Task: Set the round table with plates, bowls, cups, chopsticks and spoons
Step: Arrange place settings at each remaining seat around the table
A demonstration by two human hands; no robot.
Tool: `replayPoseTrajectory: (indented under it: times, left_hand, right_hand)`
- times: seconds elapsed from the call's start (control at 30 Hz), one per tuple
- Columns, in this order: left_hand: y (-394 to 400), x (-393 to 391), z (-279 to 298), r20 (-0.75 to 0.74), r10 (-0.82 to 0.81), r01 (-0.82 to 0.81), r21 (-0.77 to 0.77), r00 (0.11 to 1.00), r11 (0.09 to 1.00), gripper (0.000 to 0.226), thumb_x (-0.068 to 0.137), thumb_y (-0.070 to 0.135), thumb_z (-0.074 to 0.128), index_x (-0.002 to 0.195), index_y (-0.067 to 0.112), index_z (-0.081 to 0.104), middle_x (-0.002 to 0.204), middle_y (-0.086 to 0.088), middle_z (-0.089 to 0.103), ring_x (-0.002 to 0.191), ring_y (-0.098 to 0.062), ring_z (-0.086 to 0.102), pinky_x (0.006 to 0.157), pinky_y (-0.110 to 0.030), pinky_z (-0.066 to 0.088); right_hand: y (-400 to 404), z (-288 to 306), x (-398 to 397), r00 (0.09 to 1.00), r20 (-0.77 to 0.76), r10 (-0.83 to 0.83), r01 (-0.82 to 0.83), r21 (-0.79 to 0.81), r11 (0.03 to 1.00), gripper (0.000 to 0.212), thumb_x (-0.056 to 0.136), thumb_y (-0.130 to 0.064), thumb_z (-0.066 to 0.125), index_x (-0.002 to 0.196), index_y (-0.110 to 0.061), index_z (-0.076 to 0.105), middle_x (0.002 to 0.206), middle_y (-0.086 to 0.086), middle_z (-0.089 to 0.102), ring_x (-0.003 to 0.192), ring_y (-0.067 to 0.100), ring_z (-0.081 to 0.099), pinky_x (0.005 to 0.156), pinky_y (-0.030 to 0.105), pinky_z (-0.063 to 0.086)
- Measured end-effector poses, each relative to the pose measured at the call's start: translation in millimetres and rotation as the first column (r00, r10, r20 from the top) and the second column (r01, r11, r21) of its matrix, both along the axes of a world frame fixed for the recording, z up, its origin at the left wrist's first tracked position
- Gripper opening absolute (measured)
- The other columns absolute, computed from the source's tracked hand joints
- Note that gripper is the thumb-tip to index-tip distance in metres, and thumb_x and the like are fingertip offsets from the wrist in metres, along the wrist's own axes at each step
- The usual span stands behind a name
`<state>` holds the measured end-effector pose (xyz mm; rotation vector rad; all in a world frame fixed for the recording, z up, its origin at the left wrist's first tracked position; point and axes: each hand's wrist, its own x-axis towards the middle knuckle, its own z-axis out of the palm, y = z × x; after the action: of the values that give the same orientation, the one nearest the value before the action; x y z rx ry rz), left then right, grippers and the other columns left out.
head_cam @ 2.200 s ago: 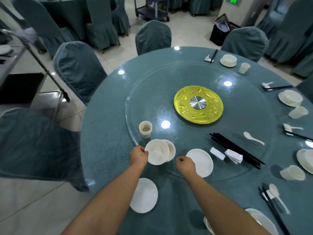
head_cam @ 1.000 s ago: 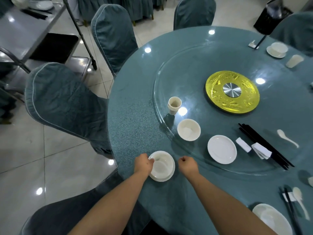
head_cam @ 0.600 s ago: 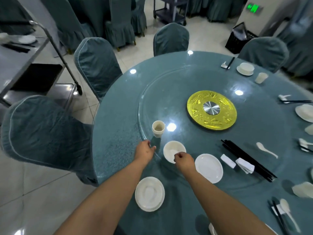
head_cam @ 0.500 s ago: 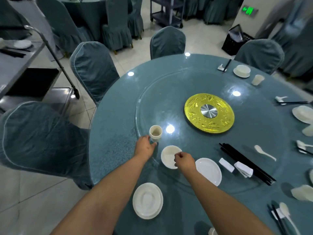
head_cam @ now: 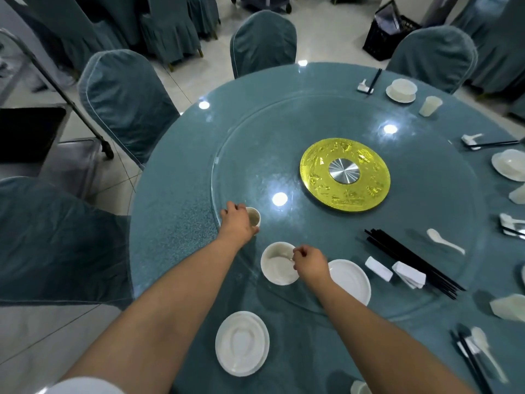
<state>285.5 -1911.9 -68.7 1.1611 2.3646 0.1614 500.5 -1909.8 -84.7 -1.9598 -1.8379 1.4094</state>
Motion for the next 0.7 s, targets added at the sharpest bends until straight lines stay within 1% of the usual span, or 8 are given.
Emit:
replayPoseTrajectory:
  times: [0.1,0.27,0.33,0.47,0.53,0.6,0.7]
  left_hand:
    - [2,-3,-2,0.023,0.012,-0.012,0.000,1.000,1.000,0.084,0.074,0.044,0.081,0.138,0.008,0.041,0.136,-0.009,0.033,0.123,-0.032,0.038,0.104,-0.037,0.039]
    - [2,-5,3,0.069,0.052,-0.051,-0.021,0.996,0.998,0.084,0.072,0.037,0.084,0.140,0.010,0.043,0.138,-0.008,0.037,0.127,-0.034,0.039,0.104,-0.040,0.042]
    - [-1,-3,4,0.075,0.071,-0.070,-0.016,0.995,0.997,0.083,0.074,0.035,0.084,0.141,0.010,0.043,0.138,-0.008,0.041,0.128,-0.034,0.040,0.104,-0.040,0.041]
    - [-1,0,19,0.075,0.081,-0.084,0.034,0.994,0.996,0.079,0.076,0.037,0.080,0.142,0.013,0.042,0.137,-0.008,0.049,0.126,-0.032,0.044,0.102,-0.037,0.041]
    - [0,1,30,0.091,0.101,-0.108,0.082,0.991,0.991,0.076,0.076,0.039,0.079,0.140,0.015,0.044,0.136,-0.008,0.052,0.125,-0.032,0.046,0.102,-0.038,0.043]
    - [-7,3,39,0.122,0.121,-0.137,0.128,0.985,0.982,0.077,0.074,0.040,0.081,0.138,0.016,0.046,0.134,-0.007,0.053,0.124,-0.032,0.047,0.102,-0.038,0.043]
    - [-24,1,51,0.168,0.161,-0.194,0.202,0.973,0.960,0.080,0.069,0.042,0.085,0.136,0.017,0.049,0.132,-0.007,0.054,0.123,-0.031,0.048,0.100,-0.037,0.042]
  right_hand:
    - [-2,-3,1,1.000,0.011,-0.006,0.006,0.011,1.000,0.025,0.094,-0.025,0.045,0.098,-0.021,0.070,0.089,0.004,0.071,0.084,0.023,0.065,0.072,0.028,0.049]
    - [-3,3,3,1.000,0.018,0.004,-0.005,0.036,0.999,0.024,0.092,-0.022,0.045,0.094,-0.020,0.069,0.086,0.002,0.071,0.084,0.022,0.065,0.073,0.029,0.051]
    - [-4,6,6,1.000,0.024,0.010,-0.011,0.044,0.999,0.026,0.091,-0.021,0.044,0.094,-0.020,0.070,0.086,0.001,0.071,0.084,0.021,0.064,0.071,0.028,0.048]
    - [-6,17,14,1.000,0.026,0.007,-0.009,0.078,0.997,0.026,0.092,-0.020,0.045,0.095,-0.018,0.071,0.090,-0.001,0.071,0.086,0.019,0.064,0.071,0.025,0.044]
    - [-6,23,16,1.000,0.026,0.005,-0.007,0.103,0.995,0.026,0.092,-0.020,0.045,0.095,-0.016,0.071,0.093,-0.001,0.071,0.087,0.019,0.063,0.071,0.025,0.044]
    - [-11,28,19,1.000,0.024,0.002,-0.005,0.120,0.993,0.025,0.092,-0.019,0.046,0.095,-0.015,0.071,0.095,0.000,0.071,0.088,0.021,0.063,0.073,0.027,0.046]
    - [-22,32,19,1.000,0.013,0.003,-0.004,0.126,0.992,0.026,0.093,-0.019,0.046,0.100,-0.014,0.070,0.096,0.005,0.072,0.091,0.026,0.064,0.081,0.032,0.052]
